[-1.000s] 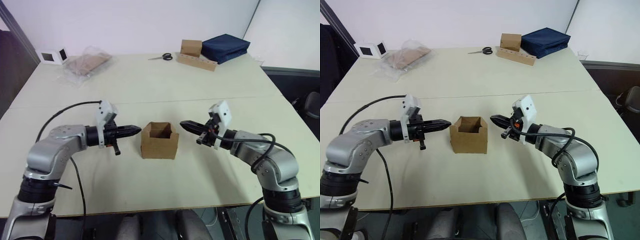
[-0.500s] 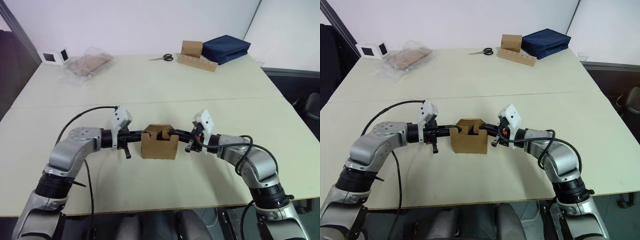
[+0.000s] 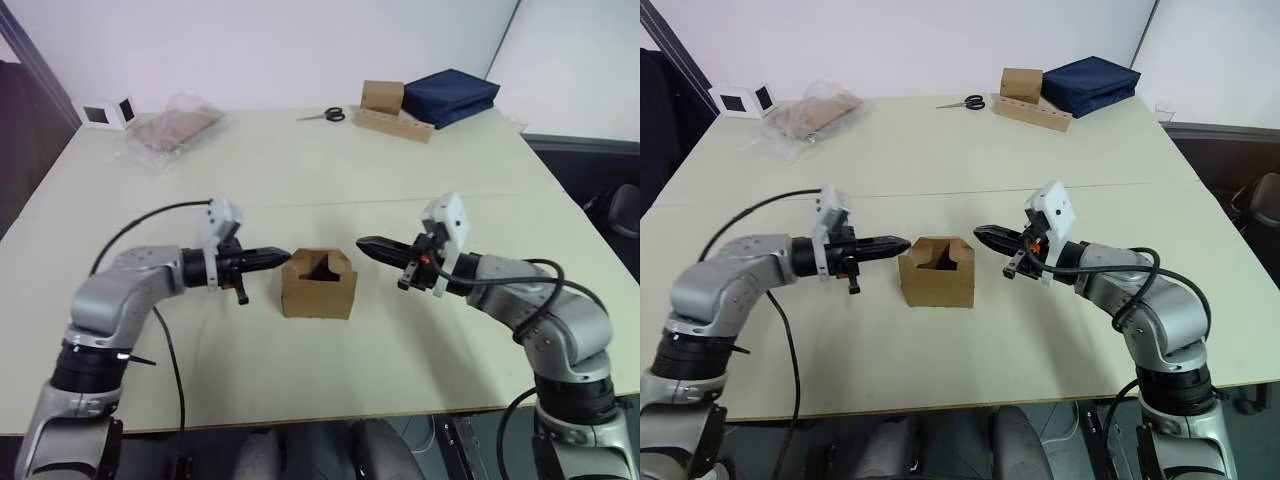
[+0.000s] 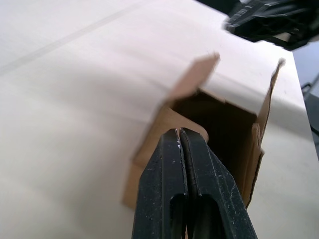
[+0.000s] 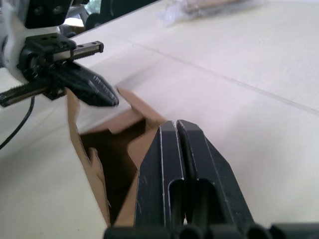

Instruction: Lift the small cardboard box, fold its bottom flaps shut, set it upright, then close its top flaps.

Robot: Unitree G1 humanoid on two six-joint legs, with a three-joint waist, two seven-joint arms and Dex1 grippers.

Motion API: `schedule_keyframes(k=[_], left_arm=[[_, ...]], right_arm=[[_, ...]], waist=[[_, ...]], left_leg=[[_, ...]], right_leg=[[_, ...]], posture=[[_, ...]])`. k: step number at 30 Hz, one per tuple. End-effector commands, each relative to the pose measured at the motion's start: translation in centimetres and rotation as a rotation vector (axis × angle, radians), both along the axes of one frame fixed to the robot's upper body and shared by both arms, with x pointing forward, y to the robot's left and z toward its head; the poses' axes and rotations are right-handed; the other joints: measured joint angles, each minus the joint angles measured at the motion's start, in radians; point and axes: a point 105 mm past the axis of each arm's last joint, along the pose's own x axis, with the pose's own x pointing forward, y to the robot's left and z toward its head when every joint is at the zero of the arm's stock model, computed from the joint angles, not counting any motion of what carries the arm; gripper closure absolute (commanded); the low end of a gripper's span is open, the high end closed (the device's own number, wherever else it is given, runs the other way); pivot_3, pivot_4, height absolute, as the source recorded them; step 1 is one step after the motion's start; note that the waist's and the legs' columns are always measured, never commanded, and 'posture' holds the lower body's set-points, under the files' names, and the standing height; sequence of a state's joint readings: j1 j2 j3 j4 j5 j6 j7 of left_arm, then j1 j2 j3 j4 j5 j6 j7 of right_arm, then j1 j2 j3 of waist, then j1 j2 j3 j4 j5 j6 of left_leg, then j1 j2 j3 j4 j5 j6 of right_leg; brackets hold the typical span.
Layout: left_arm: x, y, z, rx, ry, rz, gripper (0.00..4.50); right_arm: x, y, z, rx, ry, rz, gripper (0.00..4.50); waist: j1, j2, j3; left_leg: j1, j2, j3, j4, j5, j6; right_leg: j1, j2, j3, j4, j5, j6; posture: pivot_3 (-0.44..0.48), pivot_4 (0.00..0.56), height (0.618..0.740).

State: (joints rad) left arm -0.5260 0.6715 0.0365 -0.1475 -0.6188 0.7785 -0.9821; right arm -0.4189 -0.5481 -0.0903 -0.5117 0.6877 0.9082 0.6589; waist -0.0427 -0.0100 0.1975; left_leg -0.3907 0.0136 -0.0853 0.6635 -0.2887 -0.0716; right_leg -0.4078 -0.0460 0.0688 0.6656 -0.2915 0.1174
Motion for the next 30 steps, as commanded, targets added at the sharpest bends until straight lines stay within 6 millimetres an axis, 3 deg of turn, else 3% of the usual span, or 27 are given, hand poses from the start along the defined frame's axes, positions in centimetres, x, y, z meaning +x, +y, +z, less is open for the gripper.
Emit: schedule_keyframes(k=[1,4,8,16,23,30], left_arm=[[0.7,1.1,2.3,-0.024,-0.053,0.011,4.48],[2.2,1.4,2.2,-0.006,-0.065,0.031,4.48],[3.9,0.5,1.7,0.001,-0.076,0.028,4.48],[5.9,-3.4,-0.9,0.011,-0.038,-0.095,4.48],[5.7,-5.3,-3.7,0.088,-0.010,-0.205,4.48],[4.7,-5.5,-5.0,0.116,0.010,-0.273,4.48]], right_arm=[[-3.0,1.7,1.3,-0.008,-0.043,0.155,4.50],[-3.8,3.2,0.7,-0.020,-0.015,0.217,4.50],[-3.5,4.6,-0.3,-0.028,0.014,0.237,4.50],[-1.6,5.8,-2.5,-0.073,0.052,0.218,4.50],[-1.0,5.8,-3.2,-0.080,0.069,0.200,4.50],[-0.3,5.7,-5.1,-0.121,0.103,0.171,4.50]], waist=[[0.003,0.000,0.000],[0.002,0.000,0.000],[0.001,0.000,0.000],[0.000,0.000,0.000],[-0.003,0.000,0.000],[0.000,0.000,0.000]], left_leg=[[0.000,0.000,0.000,0.000,0.000,0.000],[0.000,0.000,0.000,0.000,0.000,0.000],[0.000,0.000,0.000,0.000,0.000,0.000],[-0.001,-0.001,0.000,0.000,0.000,0.000],[-0.001,-0.001,0.000,0.000,0.000,0.000],[-0.001,-0.001,0.000,0.000,0.000,0.000]], right_leg=[[0.000,0.000,0.000,0.000,0.000,0.000],[0.001,0.000,0.000,0.000,0.000,0.000],[0.000,0.000,0.000,0.000,0.000,0.000],[-0.001,0.000,0.000,0.000,0.000,0.000],[-0.002,0.000,0.000,0.000,0.000,0.000],[-0.001,0.000,0.000,0.000,0.000,0.000]], posture=[[0.000,0.150,0.740],[0.000,0.150,0.740],[0.000,0.150,0.740],[0.000,0.150,0.740],[0.000,0.150,0.740],[0.000,0.150,0.740]])
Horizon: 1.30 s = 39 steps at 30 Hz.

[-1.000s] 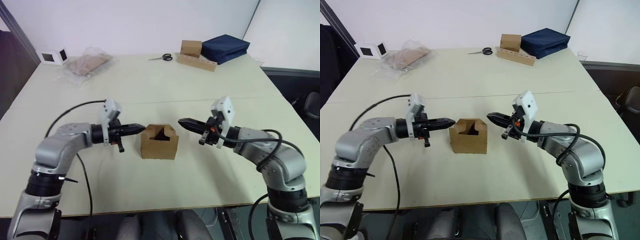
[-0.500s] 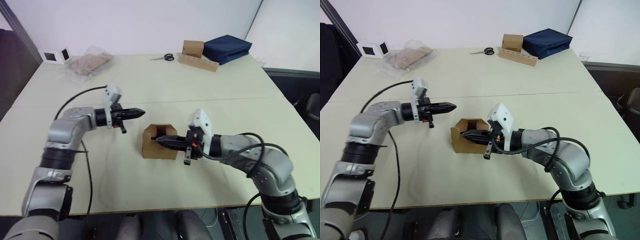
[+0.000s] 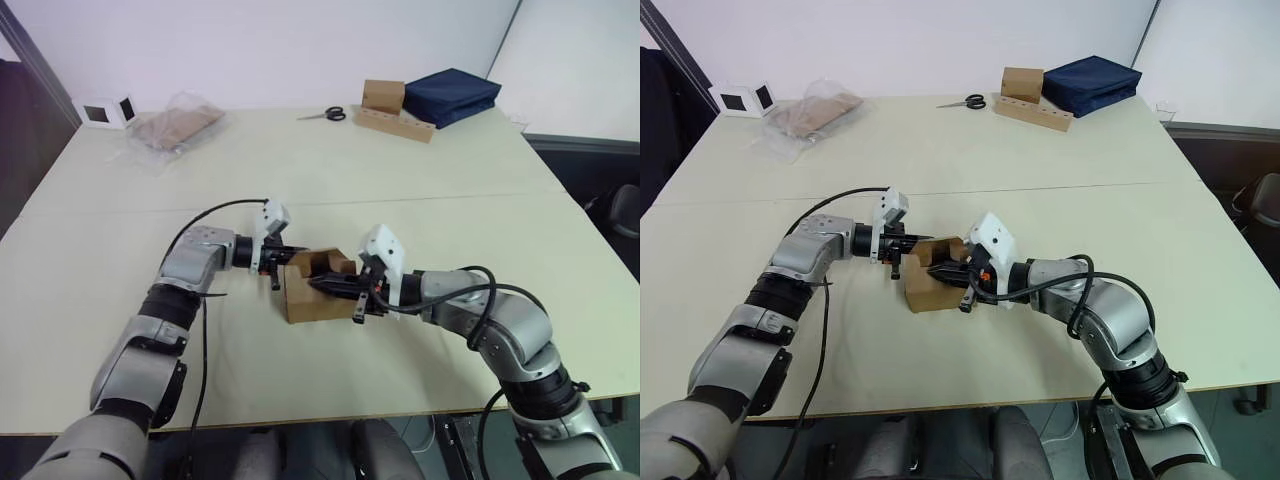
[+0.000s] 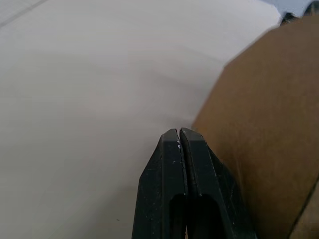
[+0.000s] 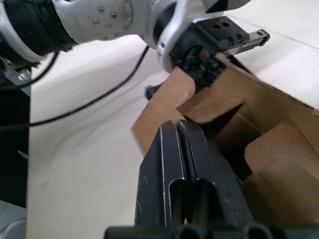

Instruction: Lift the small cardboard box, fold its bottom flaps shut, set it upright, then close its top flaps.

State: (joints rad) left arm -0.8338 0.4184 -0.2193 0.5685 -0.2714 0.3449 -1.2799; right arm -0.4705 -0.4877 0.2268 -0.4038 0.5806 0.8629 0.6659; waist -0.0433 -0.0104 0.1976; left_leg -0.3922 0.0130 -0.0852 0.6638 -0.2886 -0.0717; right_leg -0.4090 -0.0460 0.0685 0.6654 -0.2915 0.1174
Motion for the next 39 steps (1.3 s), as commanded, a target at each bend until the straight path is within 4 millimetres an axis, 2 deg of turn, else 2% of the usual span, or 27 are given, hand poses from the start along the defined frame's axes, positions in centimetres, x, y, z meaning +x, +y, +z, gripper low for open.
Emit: schedule_keyframes(k=[1,5,10,16,17,19,23,26,29,34,39], left_arm=[[-0.2,-0.1,0.7,-0.007,-0.034,-0.028,4.48],[0.0,0.3,0.8,-0.001,-0.047,-0.018,4.48],[0.3,0.9,1.4,-0.001,-0.075,0.004,4.48],[0.8,2.7,4.3,-0.051,-0.142,0.063,4.48],[0.1,3.5,5.9,-0.089,-0.152,0.072,4.48],[-1.4,4.5,7.6,-0.125,-0.156,0.066,4.48],[-4.7,5.3,8.5,-0.147,-0.102,0.033,4.48],[-6.9,5.2,7.4,-0.129,-0.039,0.002,4.48],[-7.8,4.9,5.6,-0.108,0.010,0.013,4.48],[-8.1,3.8,2.0,-0.079,0.069,0.044,4.48],[-7.6,2.6,0.6,-0.080,0.080,0.059,4.48]], right_arm=[[0.1,0.1,-0.5,-0.004,-0.014,0.000,4.50],[0.3,0.2,-1.7,-0.041,-0.009,-0.001,4.50],[0.4,0.3,-2.0,-0.044,-0.011,-0.002,4.50],[0.6,0.1,-1.3,-0.030,-0.033,-0.008,4.50],[0.6,0.0,-0.9,-0.025,-0.043,-0.012,4.50],[0.6,-0.2,-0.5,-0.019,-0.054,-0.018,4.50],[0.6,-0.5,-0.1,-0.011,-0.058,-0.024,4.50],[0.5,-0.6,0.0,-0.012,-0.060,-0.023,4.50],[0.6,-0.7,0.2,-0.006,-0.062,-0.028,4.50],[0.5,-1.0,0.5,-0.006,-0.065,-0.031,4.50],[0.0,-1.2,0.8,-0.014,-0.064,-0.025,4.50]], waist=[[0.000,0.000,0.000],[0.000,0.000,0.000],[-0.001,0.000,0.000],[-0.001,0.000,0.000],[-0.001,0.000,0.000],[-0.004,0.000,0.000],[-0.002,0.000,0.000],[0.002,0.000,0.000],[0.001,0.000,0.000],[0.002,0.000,0.000],[0.004,0.000,0.000]], left_leg=[[0.000,0.000,0.000,0.000,0.000,0.000],[0.000,0.000,0.000,0.000,0.000,0.000],[0.000,0.000,0.000,0.000,0.000,0.000],[0.000,0.000,0.000,0.000,0.000,0.000],[0.000,0.000,0.000,0.000,0.000,0.000],[0.000,0.000,-0.001,0.000,0.000,0.000],[0.000,0.001,-0.001,0.000,0.000,0.000],[0.001,0.001,-0.001,0.000,0.000,0.000],[0.001,0.001,-0.001,0.000,0.000,0.000],[0.001,0.001,-0.001,0.000,0.000,0.000],[0.001,0.000,-0.001,0.000,0.000,0.000]], right_leg=[[0.000,0.000,0.000,0.000,0.000,0.000],[0.000,0.000,0.000,0.000,0.000,0.000],[0.000,0.000,0.000,0.000,0.000,0.000],[0.000,0.000,0.000,0.000,0.000,0.000],[0.000,0.000,0.000,0.000,0.000,0.000],[-0.001,0.000,0.000,0.000,0.000,0.000],[0.000,0.000,0.000,0.000,0.000,0.000],[0.001,0.000,0.000,0.000,0.000,0.000],[0.001,0.000,0.000,0.000,0.000,0.000],[0.001,0.000,0.000,0.000,0.000,0.000],[0.001,0.000,0.000,0.000,0.000,0.000]], posture=[[0.000,0.150,0.740],[0.000,0.150,0.740],[0.000,0.150,0.740],[0.000,0.150,0.740],[0.000,0.150,0.740],[0.000,0.150,0.740],[0.000,0.150,0.740],[0.000,0.150,0.740],[0.000,0.150,0.740],[0.000,0.150,0.740],[0.000,0.150,0.740]])
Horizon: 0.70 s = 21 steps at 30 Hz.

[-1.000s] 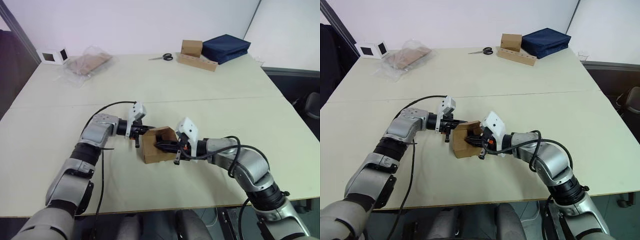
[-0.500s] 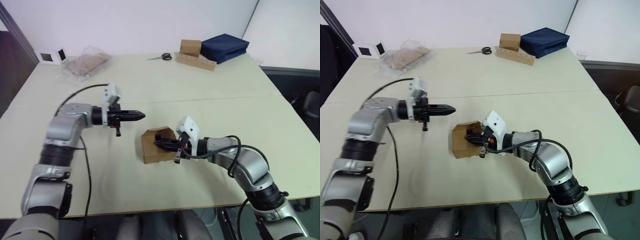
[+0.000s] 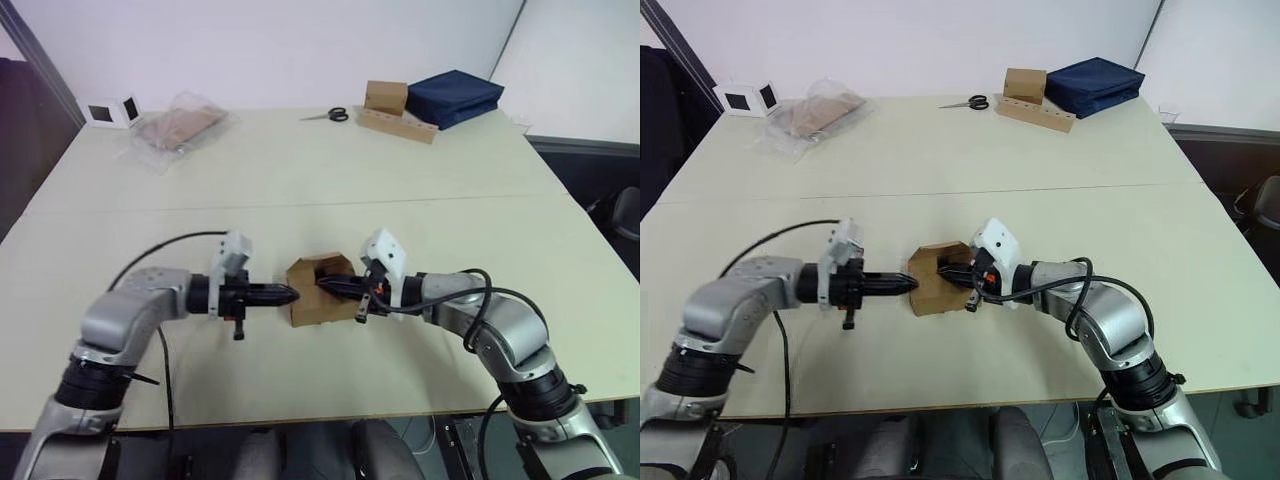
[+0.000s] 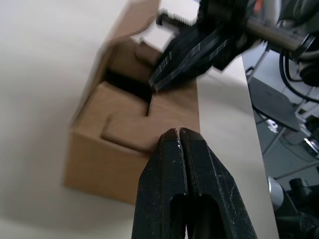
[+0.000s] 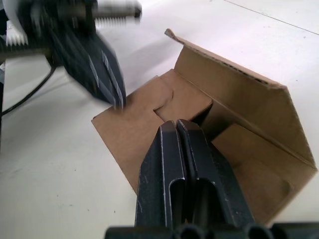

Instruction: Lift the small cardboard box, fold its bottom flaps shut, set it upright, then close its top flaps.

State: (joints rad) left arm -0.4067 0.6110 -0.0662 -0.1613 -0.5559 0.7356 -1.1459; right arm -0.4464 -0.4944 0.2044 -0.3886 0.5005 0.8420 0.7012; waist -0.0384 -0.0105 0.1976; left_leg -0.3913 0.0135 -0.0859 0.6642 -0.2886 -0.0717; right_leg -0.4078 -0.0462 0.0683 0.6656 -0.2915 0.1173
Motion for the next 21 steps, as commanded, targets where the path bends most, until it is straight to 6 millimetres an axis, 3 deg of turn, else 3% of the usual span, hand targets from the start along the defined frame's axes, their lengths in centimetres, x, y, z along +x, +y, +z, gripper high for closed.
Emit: schedule_keyframes(k=[1,5,10,13,17,21], left_arm=[[0.5,-0.5,-0.3,0.019,-0.021,0.016,4.48],[0.6,-0.7,-0.5,0.024,-0.022,0.021,4.48],[0.5,-0.8,-0.3,0.021,-0.027,0.018,4.48],[0.8,-0.8,-0.1,0.020,-0.040,0.022,4.48],[0.8,-0.8,-0.1,0.022,-0.047,0.022,4.48],[0.7,-0.8,0.0,0.022,-0.055,0.029,4.48]], right_arm=[[-0.7,0.0,1.4,0.018,-0.044,0.024,4.50],[-1.3,-0.4,2.6,0.010,-0.081,0.037,4.50],[-1.7,-0.7,7.5,0.118,-0.152,0.065,4.50],[0.3,-0.8,9.2,0.138,-0.170,0.041,4.50],[3.5,0.5,7.8,0.080,-0.166,0.019,4.50],[4.6,1.8,5.3,0.027,-0.134,0.048,4.50]], waist=[[-0.001,0.000,0.000],[0.000,0.000,0.000],[-0.003,0.000,0.000],[-0.004,0.000,0.000],[-0.005,0.000,0.000],[-0.006,0.000,0.000]], left_leg=[[0.000,0.000,0.000,0.000,0.000,0.000],[0.000,0.000,0.000,0.000,0.000,0.000],[0.000,0.000,0.000,0.000,0.000,0.000],[0.001,0.000,0.000,0.000,0.000,0.000],[0.001,0.000,0.000,0.000,0.000,0.000],[0.000,0.000,0.001,-0.001,0.000,0.000]], right_leg=[[0.000,0.000,0.000,0.000,0.000,0.000],[0.000,0.000,0.000,0.000,0.000,0.000],[0.000,0.000,0.000,0.000,0.000,0.000],[0.000,0.000,0.000,0.000,0.000,0.000],[0.000,0.000,0.000,0.000,0.000,0.000],[0.000,0.000,0.000,0.000,0.000,0.000]], posture=[[0.000,0.150,0.740],[0.000,0.150,0.740],[0.000,0.150,0.740],[0.000,0.150,0.740],[0.000,0.150,0.740],[0.000,0.150,0.740]])
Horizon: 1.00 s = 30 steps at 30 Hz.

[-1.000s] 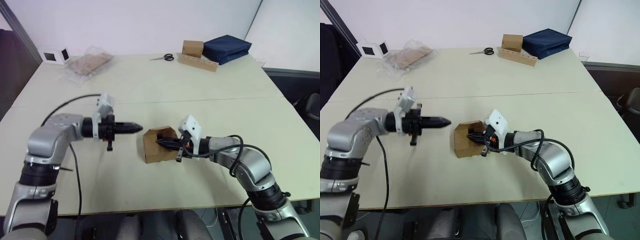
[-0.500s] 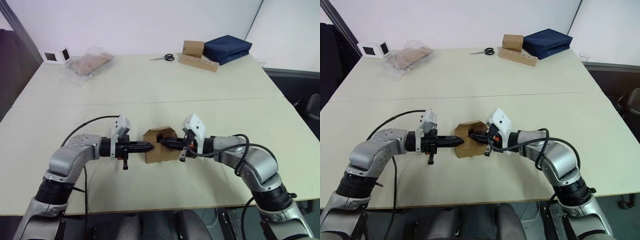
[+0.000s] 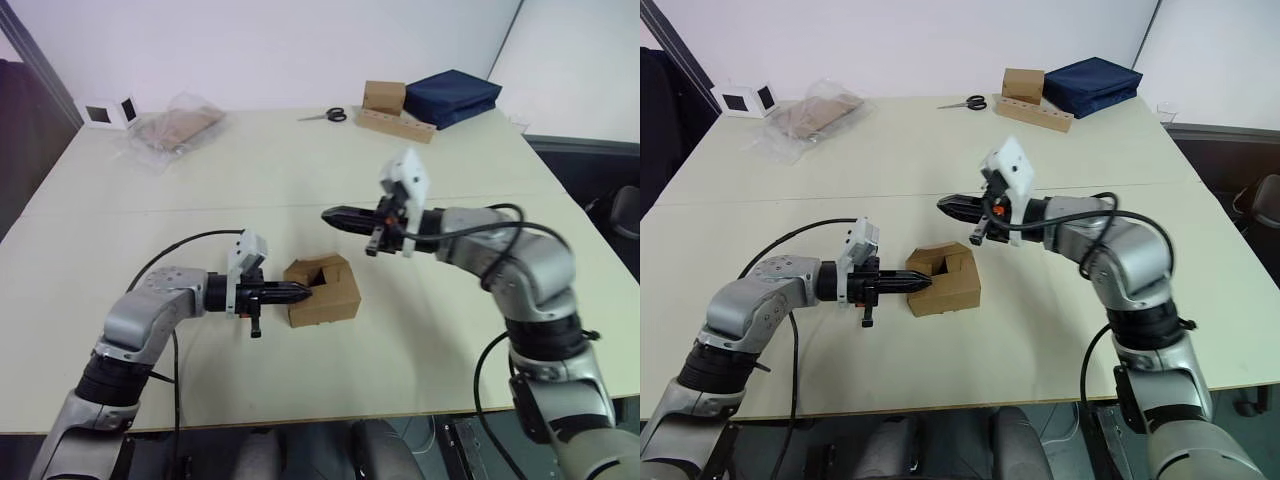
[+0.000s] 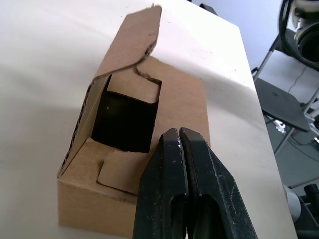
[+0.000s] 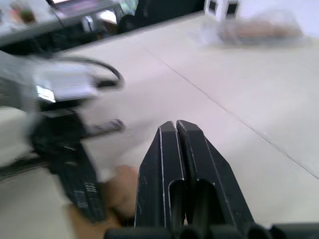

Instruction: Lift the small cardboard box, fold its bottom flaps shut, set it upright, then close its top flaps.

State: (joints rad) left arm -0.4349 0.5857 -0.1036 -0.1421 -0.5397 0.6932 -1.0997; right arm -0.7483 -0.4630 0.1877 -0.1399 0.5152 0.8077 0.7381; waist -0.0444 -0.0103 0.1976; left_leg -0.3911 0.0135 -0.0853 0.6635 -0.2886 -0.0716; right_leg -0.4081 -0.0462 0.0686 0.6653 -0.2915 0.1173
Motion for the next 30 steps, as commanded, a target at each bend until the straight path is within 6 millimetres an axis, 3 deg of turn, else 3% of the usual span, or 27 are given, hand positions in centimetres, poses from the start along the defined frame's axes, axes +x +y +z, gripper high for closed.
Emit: schedule_keyframes(k=[1,9,16,21,25,30], left_arm=[[-0.1,0.2,0.0,0.018,-0.015,0.019,4.48],[-1.3,0.8,1.0,0.019,-0.031,0.007,4.48],[-1.8,2.4,2.4,0.030,-0.047,0.015,4.48],[0.1,2.7,4.1,-0.006,-0.085,0.059,4.48],[2.6,0.8,4.3,-0.012,-0.122,0.049,4.48],[4.0,-1.4,3.3,-0.005,-0.121,-0.003,4.48]], right_arm=[[0.0,1.0,-0.7,-0.028,-0.028,0.049,4.50],[-1.9,1.0,-3.8,-0.082,0.042,0.116,4.50],[-2.0,0.5,-5.5,-0.097,0.070,0.081,4.50],[-2.3,0.5,-5.5,-0.091,0.061,0.067,4.50],[-2.9,0.5,-5.0,-0.091,0.041,0.065,4.50],[-4.0,0.4,-4.6,-0.114,0.014,0.063,4.50]], waist=[[0.001,0.000,0.000],[0.000,0.000,0.000],[0.000,0.000,0.000],[0.005,0.000,0.000],[0.007,0.000,0.000],[-0.001,0.000,0.000]], left_leg=[[0.000,0.000,0.000,0.000,0.000,0.000],[0.000,0.000,0.000,0.000,0.000,0.000],[0.000,0.000,0.000,0.000,0.000,0.000],[0.000,0.000,0.000,0.000,0.000,0.000],[0.000,0.000,-0.001,0.001,0.000,0.000],[0.000,0.000,0.000,0.000,0.000,0.000]], right_leg=[[0.000,0.000,0.000,0.000,0.000,0.000],[0.000,0.000,0.000,0.000,0.000,0.000],[0.000,0.000,0.000,0.000,0.000,0.000],[0.000,0.000,0.000,0.000,0.000,0.000],[0.001,0.000,-0.001,0.000,0.000,0.000],[0.000,0.000,0.000,0.000,0.000,0.000]], posture=[[0.000,0.150,0.740],[0.000,0.150,0.740],[0.000,0.150,0.740],[0.000,0.150,0.740],[0.000,0.150,0.740],[0.000,0.150,0.740]])
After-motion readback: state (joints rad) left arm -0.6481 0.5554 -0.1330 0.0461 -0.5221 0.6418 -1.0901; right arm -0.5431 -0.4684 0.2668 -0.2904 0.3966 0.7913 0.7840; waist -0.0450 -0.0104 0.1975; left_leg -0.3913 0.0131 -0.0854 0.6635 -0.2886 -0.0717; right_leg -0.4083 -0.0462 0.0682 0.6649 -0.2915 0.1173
